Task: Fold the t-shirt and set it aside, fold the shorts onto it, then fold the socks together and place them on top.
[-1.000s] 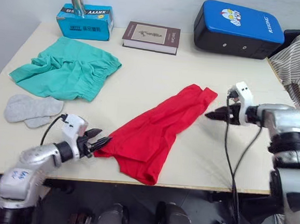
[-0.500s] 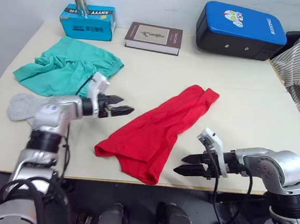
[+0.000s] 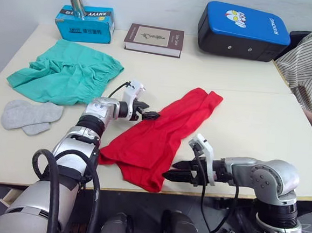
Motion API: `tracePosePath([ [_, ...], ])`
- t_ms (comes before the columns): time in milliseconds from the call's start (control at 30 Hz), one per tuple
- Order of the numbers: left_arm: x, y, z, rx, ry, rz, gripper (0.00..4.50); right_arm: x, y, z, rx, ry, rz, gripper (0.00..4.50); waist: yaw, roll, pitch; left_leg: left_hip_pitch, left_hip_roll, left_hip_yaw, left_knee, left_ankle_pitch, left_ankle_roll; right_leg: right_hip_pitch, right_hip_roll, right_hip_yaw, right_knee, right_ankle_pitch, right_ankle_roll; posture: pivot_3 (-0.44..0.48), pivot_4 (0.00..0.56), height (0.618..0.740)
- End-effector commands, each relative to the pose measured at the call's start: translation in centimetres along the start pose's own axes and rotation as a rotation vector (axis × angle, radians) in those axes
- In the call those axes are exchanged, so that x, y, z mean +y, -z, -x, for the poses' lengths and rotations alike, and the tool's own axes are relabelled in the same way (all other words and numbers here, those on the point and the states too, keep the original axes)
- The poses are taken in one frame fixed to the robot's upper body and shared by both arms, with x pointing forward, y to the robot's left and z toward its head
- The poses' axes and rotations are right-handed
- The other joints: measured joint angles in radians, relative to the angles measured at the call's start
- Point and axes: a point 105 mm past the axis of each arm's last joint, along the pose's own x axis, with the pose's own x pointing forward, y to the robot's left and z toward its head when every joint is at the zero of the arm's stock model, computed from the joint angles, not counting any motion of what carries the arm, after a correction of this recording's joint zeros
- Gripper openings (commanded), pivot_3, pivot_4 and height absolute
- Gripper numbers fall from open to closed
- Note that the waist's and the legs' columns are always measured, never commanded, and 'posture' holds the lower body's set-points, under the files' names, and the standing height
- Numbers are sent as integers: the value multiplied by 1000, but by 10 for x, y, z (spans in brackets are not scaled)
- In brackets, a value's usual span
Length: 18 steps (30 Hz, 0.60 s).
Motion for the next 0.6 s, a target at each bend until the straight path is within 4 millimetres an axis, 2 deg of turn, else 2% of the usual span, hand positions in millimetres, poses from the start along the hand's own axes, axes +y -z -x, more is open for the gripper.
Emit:
tracePosePath([
  [33, -9, 2, -9, 25, 34, -8, 3666, 6, 18, -12, 48, -33, -63, 4121, 0, 0, 0, 0, 0, 0, 0, 0, 0, 0, 0, 0, 0, 0, 0, 0, 150, 740],
  [67, -9, 1, -11, 20, 29, -1, 3384, 6, 20, -14, 45, -34, -70, 3905, 0, 0, 0, 0, 0, 0, 0, 0, 0, 0, 0, 0, 0, 0, 0, 0, 150, 740],
  [200, -6, 0, -13, 17, -11, -27, 2170, 8, 23, -20, 37, -25, -88, 2566, -1, 0, 0, -1, 0, 0, 0, 0, 0, 0, 0, 0, 0, 0, 0, 0, 150, 740],
  [433, -8, 0, -13, -33, 13, 69, 5, -6, 13, -16, -21, 32, -131, 128, -2, 0, 0, -1, 0, 0, 0, 0, 1, -1, 0, 0, 0, 0, 0, 0, 150, 740],
  [600, -9, 2, -12, -45, 28, 89, 0, -8, 12, -14, -25, 42, -137, 55, -1, 0, 0, -1, -1, 0, 0, 0, 1, -1, 0, 0, 0, 0, 0, 0, 150, 740],
])
